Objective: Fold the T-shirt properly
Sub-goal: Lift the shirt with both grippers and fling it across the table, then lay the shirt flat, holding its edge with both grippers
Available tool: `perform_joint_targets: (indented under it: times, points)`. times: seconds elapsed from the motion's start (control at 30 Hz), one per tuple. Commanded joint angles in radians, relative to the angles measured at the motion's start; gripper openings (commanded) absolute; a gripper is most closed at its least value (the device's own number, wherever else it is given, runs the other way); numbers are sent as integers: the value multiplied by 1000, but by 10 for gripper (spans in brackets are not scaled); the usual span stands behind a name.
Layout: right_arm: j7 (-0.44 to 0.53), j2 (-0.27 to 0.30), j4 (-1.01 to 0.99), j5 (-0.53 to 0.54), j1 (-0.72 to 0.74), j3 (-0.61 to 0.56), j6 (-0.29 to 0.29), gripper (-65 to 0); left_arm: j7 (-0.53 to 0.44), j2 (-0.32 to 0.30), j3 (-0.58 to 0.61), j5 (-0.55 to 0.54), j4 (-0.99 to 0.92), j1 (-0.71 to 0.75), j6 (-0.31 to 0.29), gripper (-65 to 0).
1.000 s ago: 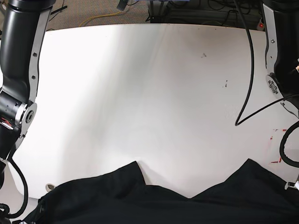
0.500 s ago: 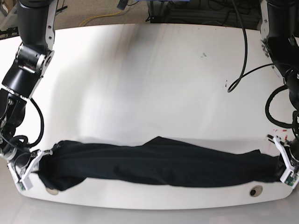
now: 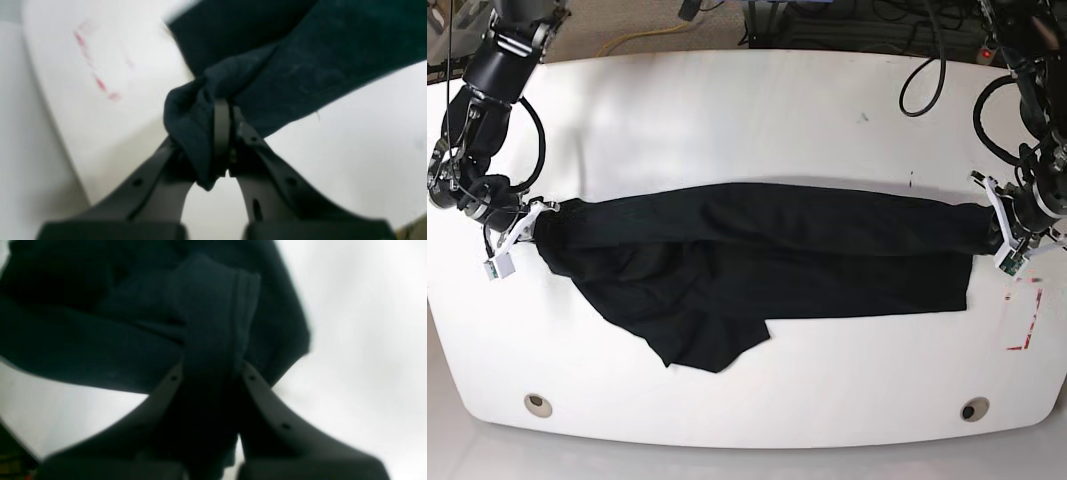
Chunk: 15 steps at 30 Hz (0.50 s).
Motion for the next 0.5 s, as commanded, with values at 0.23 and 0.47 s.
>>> perform_joint_targets:
  times: [0.23, 0.47]
  points:
    - [21, 26, 18, 234, -155, 17, 1, -650, -23, -43, -14, 3, 14, 136, 2, -650]
    - [21, 26, 17, 320, -247, 18, 1, -650, -46, -61, -16, 5, 9, 209, 2, -650]
